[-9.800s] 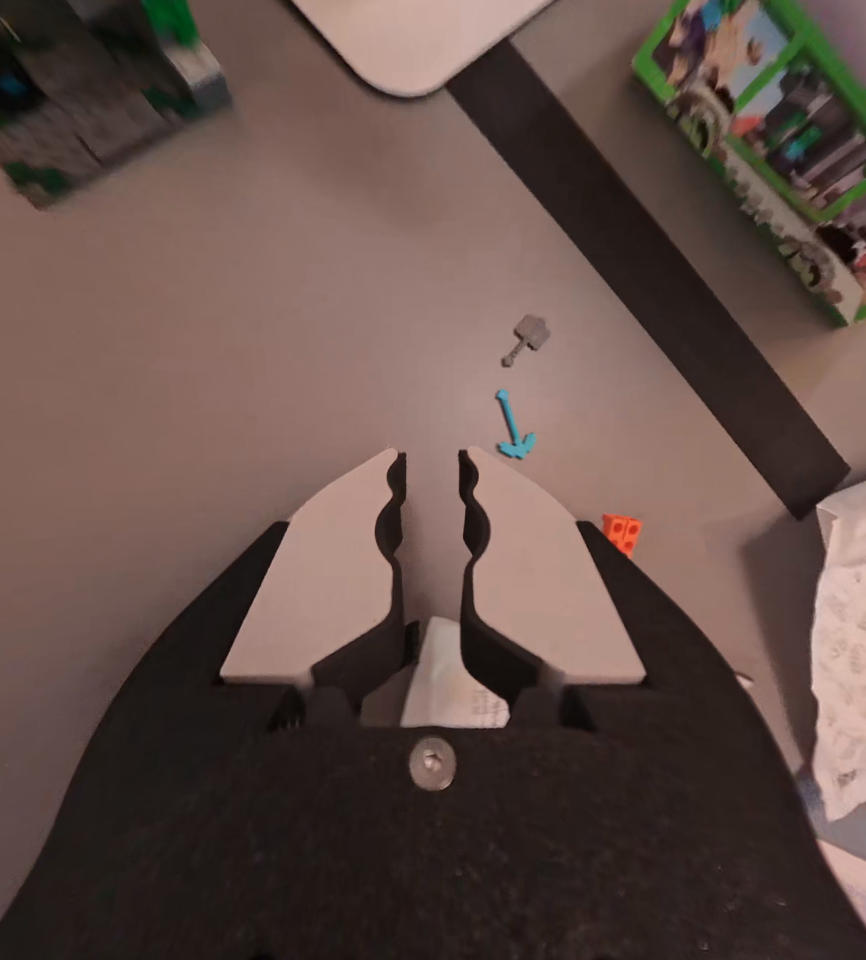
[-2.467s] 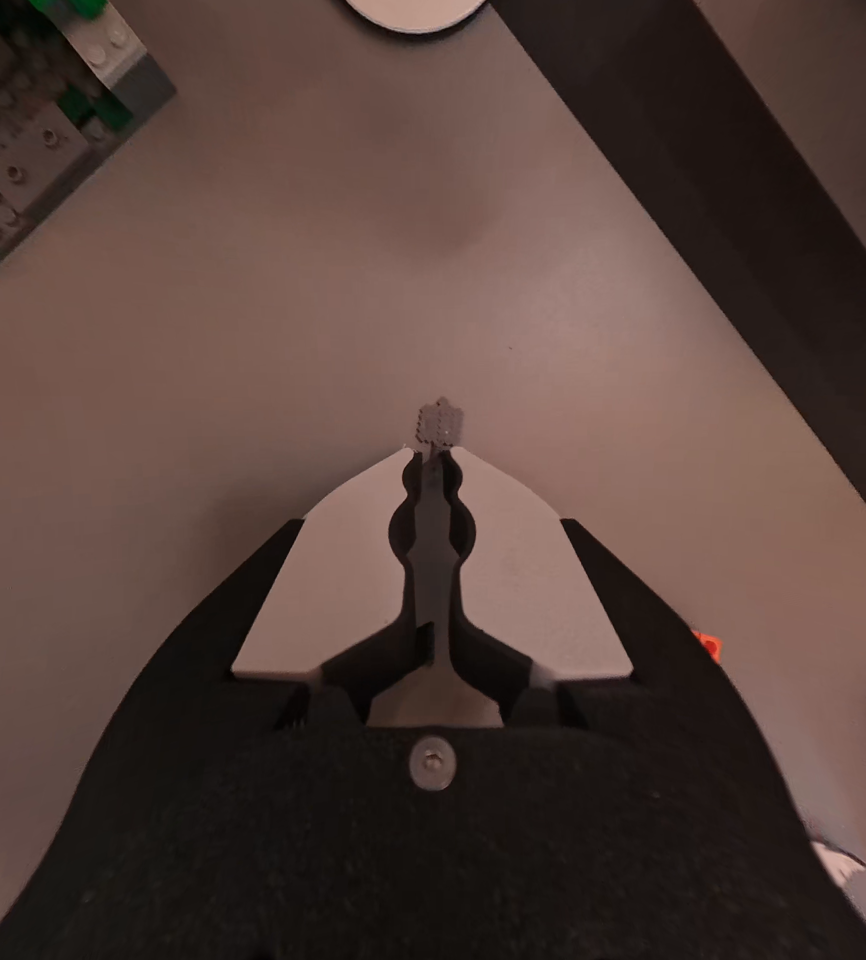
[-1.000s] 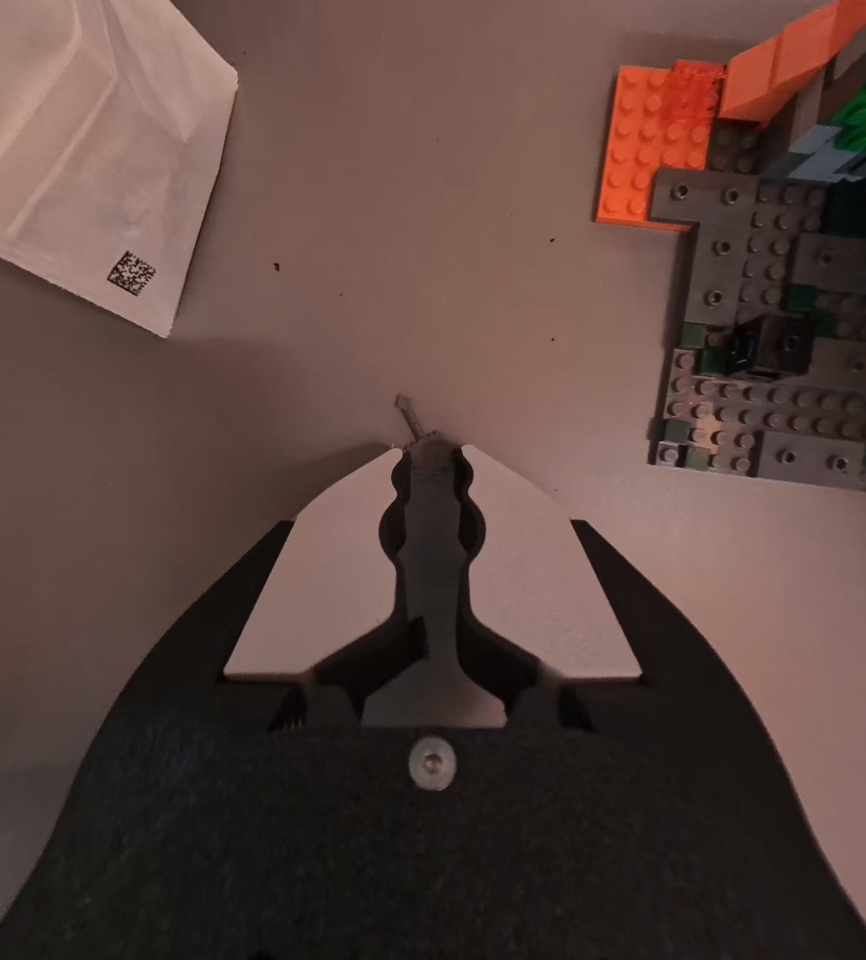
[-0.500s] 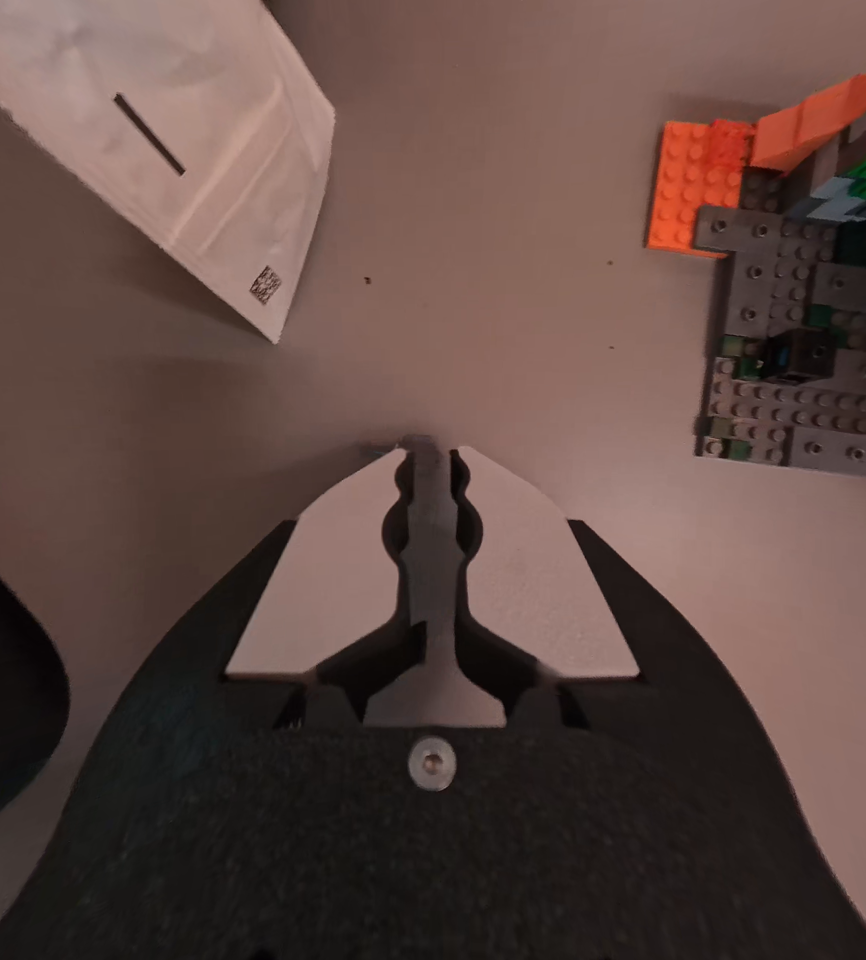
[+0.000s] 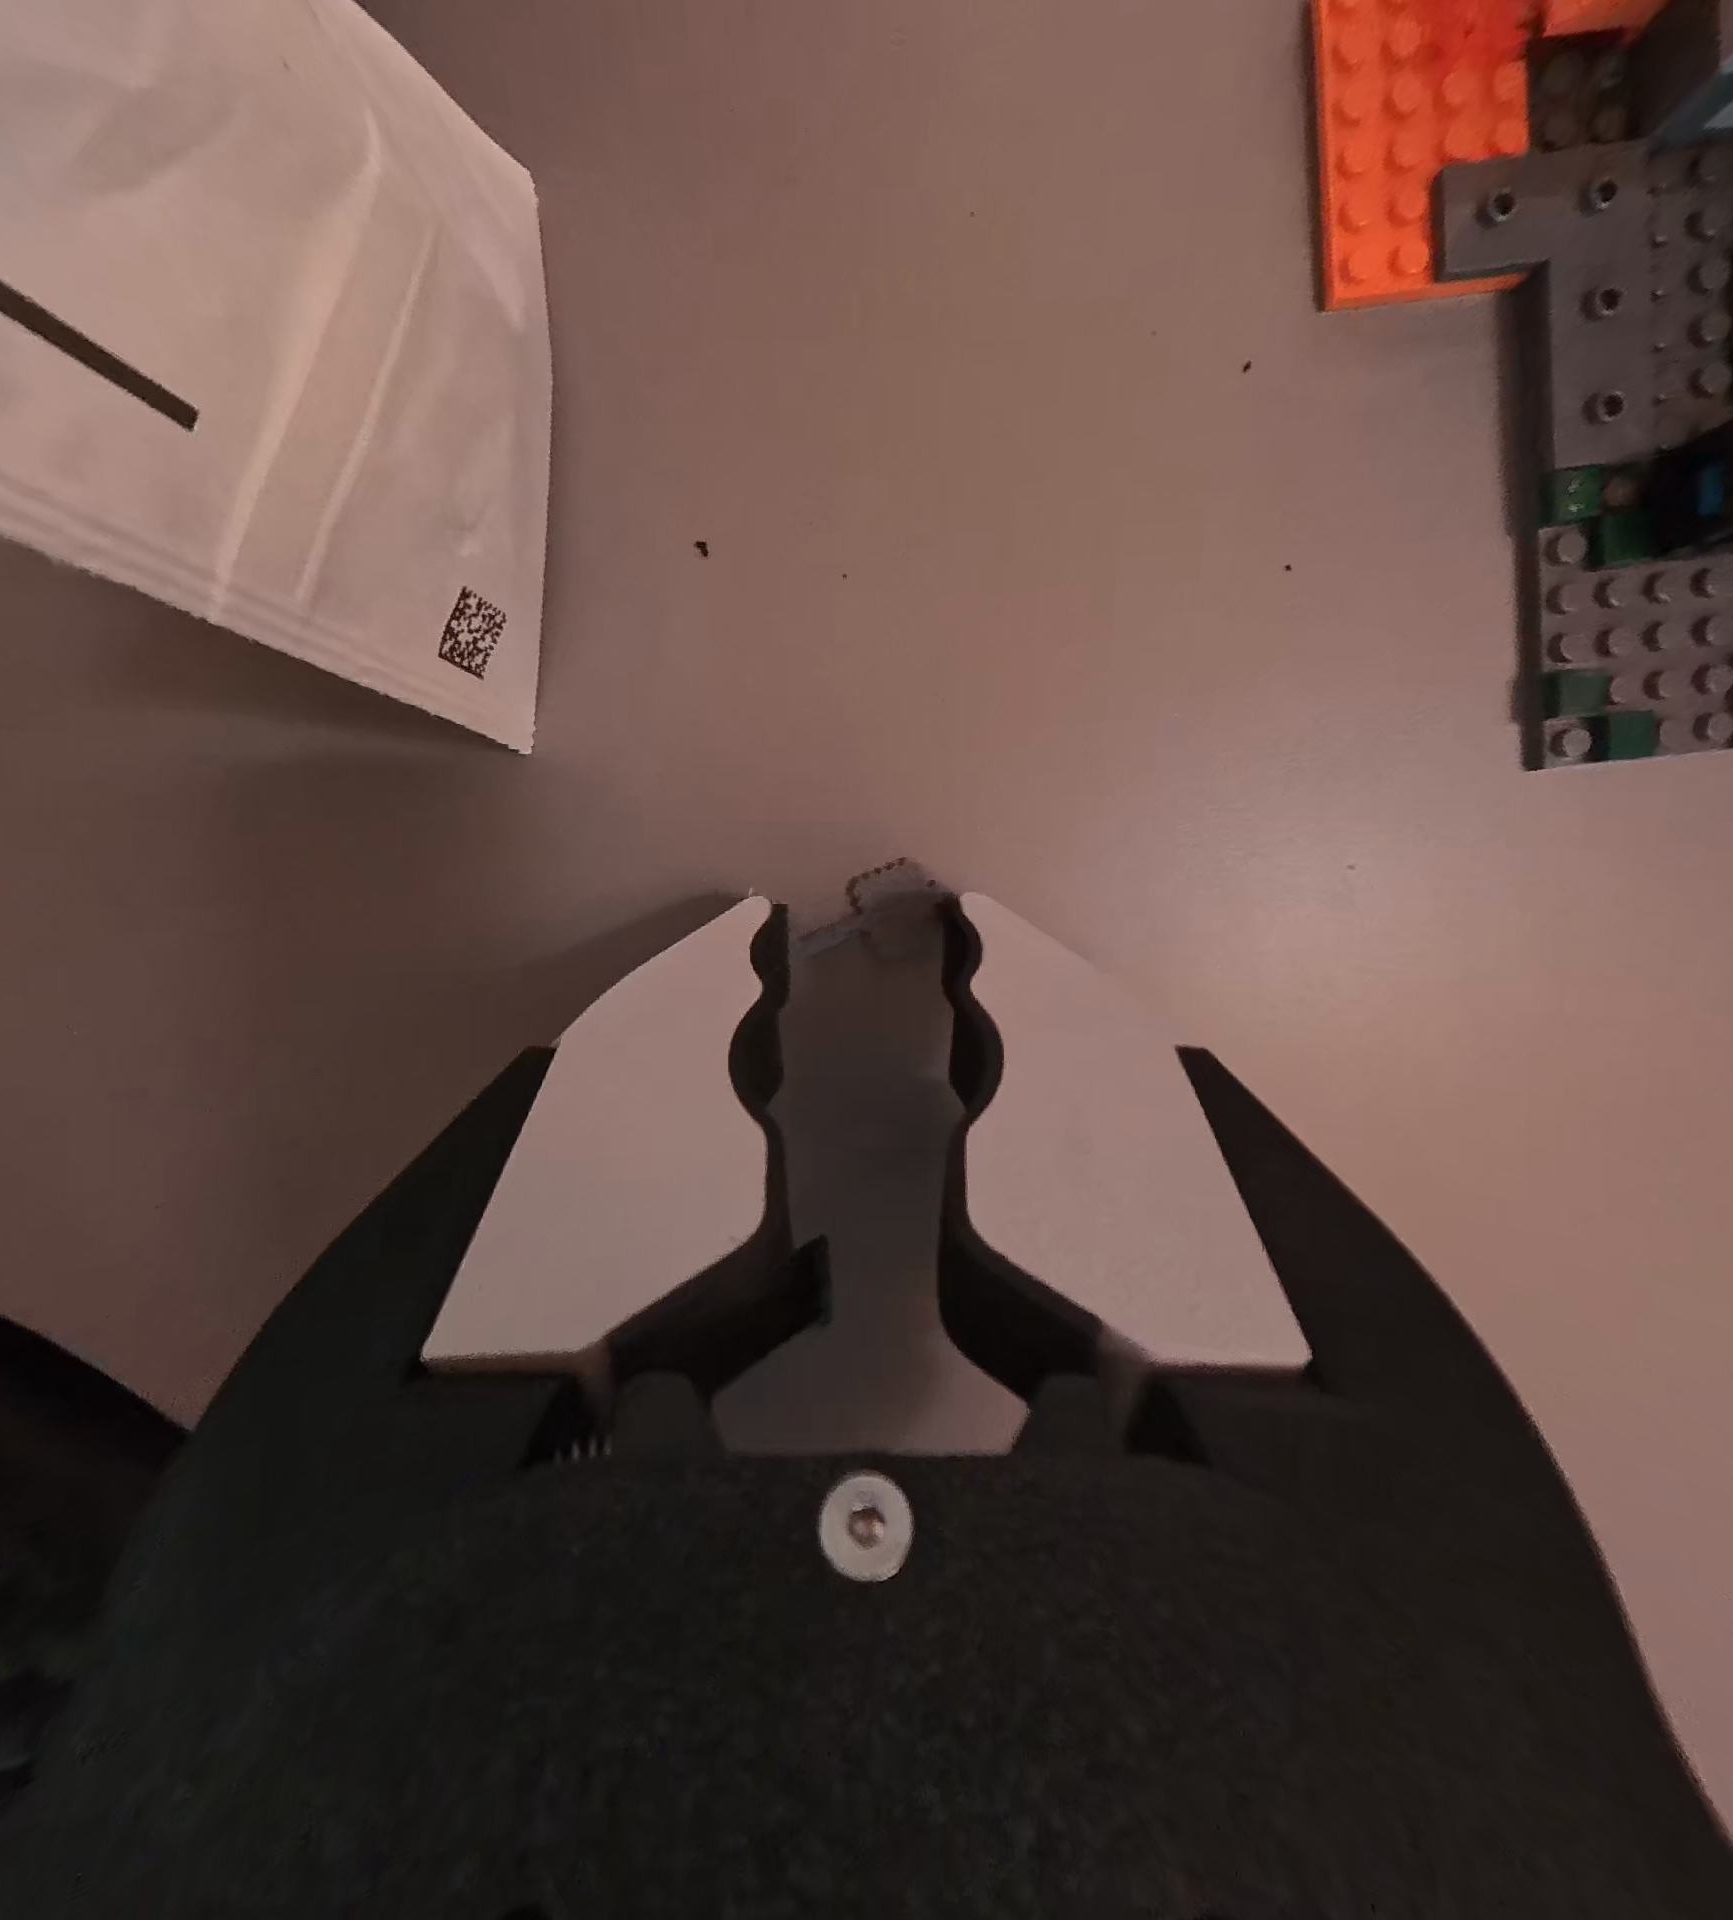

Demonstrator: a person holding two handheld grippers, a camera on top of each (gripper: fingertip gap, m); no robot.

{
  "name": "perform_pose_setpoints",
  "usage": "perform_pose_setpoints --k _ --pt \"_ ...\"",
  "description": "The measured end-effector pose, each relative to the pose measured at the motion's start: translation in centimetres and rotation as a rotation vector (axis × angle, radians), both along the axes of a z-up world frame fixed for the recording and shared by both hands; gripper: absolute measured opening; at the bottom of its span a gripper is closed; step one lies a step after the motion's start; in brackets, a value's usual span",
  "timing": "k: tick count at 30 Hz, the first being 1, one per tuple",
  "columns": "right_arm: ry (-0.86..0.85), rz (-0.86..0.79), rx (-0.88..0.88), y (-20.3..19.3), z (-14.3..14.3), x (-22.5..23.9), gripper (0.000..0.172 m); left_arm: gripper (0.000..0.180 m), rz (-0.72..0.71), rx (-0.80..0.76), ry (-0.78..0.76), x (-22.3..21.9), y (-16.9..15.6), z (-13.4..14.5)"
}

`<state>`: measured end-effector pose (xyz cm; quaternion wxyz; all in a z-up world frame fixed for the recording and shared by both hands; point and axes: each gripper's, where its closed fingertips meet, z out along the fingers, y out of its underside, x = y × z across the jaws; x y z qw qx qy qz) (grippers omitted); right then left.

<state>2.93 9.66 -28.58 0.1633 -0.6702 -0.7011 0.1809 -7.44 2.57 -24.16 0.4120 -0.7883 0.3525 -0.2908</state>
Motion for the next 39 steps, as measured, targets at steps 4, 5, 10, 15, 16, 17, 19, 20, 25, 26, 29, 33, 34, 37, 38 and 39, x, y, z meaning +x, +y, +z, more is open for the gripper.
perform_pose_setpoints --k 4,5,10,15,16,17,19,20,25,26,29,33,34,37,38,39 --pt "-0.001 0.13 0.021 -0.5 0.0 0.0 0.014 0.0 -0.002 0.003 0.002 0.0 -0.1 0.0" --pt "-0.004 0.153 0.025 -0.7 0.0 0.0 0.014 0.0 -0.002 0.003 0.003 0.0 -0.1 0.0" --pt "0.056 0.202 0.008 -2.2 1.0 -0.3 0.013 0.0 -0.003 0.003 0.002 0.0 -0.1 0.0" --pt "0.182 0.196 -0.017 -3.7 3.8 -0.8 0.013 0.0 -0.007 -0.002 -0.003 0.1 -0.1 0.0" --pt "0.211 0.196 -0.021 -4.0 4.7 -1.1 0.013 0.0 -0.008 -0.002 -0.002 0.1 -0.1 0.0" --pt "0.248 0.198 -0.027 -4.2 5.8 -1.5 0.013 0.0 -0.01 -0.001 -0.002 0.1 -0.1 0.0" --pt "0.328 0.211 -0.07 -5.3 8.4 -2.7 0.013 0.0 -0.012 0.0 -0.001 0.2 -0.1 0.0" --pt "0.368 0.225 -0.086 -6.0 9.7 -3.4 0.013 0.0 -0.011 0.0 -0.001 0.2 -0.1 0.0" --pt "0.408 0.324 -0.019 -8.0 11.8 -7.1 0.013 0.0 -0.01 0.0 -0.005 0.2 -0.1 0.0" --pt "0.39 0.343 0.009 -8.0 11.4 -7.5 0.013 0.0 -0.009 0.0 -0.006 0.2 -0.1 0.0" --pt "0.356 0.362 0.033 -7.8 10.1 -8.0 0.015 0.0 -0.008 0.001 -0.008 0.1 -0.1 0.0" --pt "0.399 0.33 0.008 -7.5 10.3 -7.7 0.028 0.0 -0.012 -0.005 -0.018 0.1 -0.1 0.0" --pt "0.422 0.32 -0.008 -7.5 10.6 -7.5 0.029 0.0 -0.014 -0.007 -0.019 0.1 -0.1 0.0" --pt "0.474 0.252 -0.001 -6.5 11.8 -6.6 0.03 0.0 -0.016 -0.01 -0.02 0.1 -0.1 0.0" --pt "0.486 0.217 0.014 -5.7 12.2 -6.1 0.03 0.0 -0.016 -0.012 -0.021 0.2 -0.1 0.0" --pt "0.498 0.174 0.031 -4.6 12.7 -5.3 0.03 0.0 -0.016 -0.013 -0.022 0.2 -0.1 0.0"
